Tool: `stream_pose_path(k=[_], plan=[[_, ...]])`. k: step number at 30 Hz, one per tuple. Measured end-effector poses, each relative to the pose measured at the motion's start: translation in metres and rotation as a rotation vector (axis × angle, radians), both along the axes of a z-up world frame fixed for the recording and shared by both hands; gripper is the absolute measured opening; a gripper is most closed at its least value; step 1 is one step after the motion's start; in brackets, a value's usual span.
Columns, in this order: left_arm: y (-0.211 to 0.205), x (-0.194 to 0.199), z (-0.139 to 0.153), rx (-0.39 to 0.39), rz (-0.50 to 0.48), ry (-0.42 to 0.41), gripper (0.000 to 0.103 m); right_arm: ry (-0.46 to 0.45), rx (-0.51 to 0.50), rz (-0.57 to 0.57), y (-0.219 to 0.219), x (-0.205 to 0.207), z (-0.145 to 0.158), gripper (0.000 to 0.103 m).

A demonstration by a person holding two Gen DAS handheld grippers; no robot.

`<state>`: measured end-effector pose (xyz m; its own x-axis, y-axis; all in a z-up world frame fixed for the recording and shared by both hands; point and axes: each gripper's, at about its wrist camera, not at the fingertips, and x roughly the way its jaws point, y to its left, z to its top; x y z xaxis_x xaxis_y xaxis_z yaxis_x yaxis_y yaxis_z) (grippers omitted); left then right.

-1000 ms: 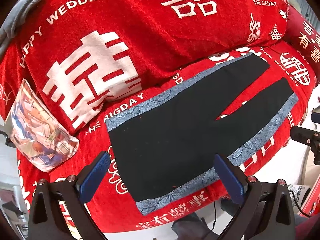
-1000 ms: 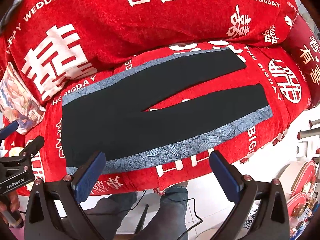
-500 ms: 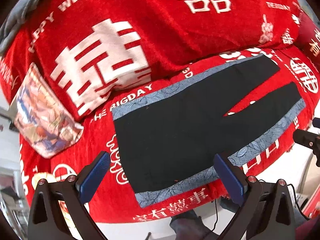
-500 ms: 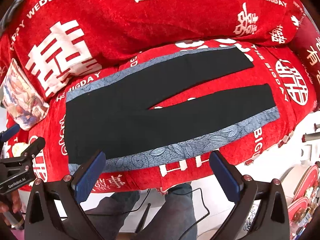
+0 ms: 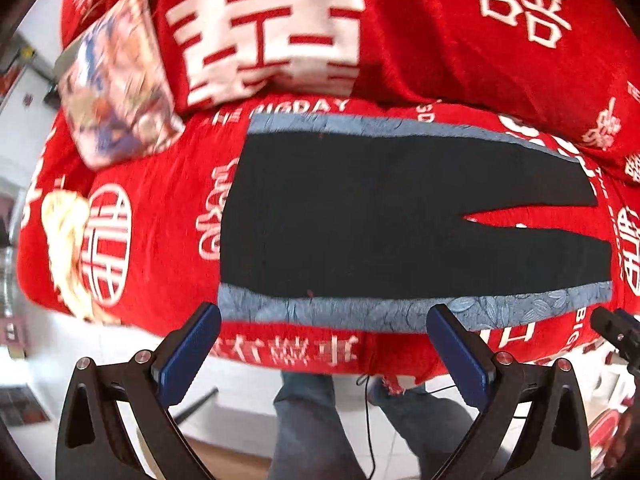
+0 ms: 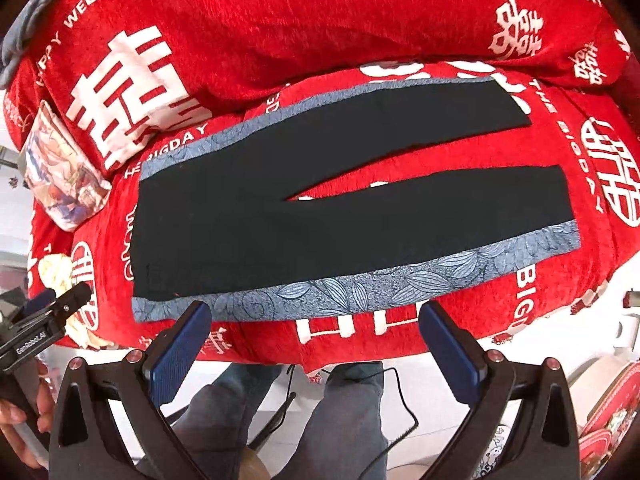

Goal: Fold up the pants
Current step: 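Lower both tools onto the grey cuffs of the trouser legs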

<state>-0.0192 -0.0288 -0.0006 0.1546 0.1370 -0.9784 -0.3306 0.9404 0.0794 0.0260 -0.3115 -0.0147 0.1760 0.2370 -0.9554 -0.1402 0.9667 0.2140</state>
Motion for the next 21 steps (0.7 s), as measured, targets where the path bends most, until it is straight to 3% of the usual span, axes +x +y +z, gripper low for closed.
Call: stream_pose_path(k=[10, 21], plan=[[0.018, -0.010, -0.068, 0.017, 0.007, 0.114, 0.103, 0.079, 0.041, 0.057, 0.027, -0.002, -0.053, 0.103], [0.034, 0.003, -0.134, 0.004, -0.007, 0.134, 0.103, 0.116, 0.112, 0.046, 0.066, 0.007, -0.111, 0.103]])
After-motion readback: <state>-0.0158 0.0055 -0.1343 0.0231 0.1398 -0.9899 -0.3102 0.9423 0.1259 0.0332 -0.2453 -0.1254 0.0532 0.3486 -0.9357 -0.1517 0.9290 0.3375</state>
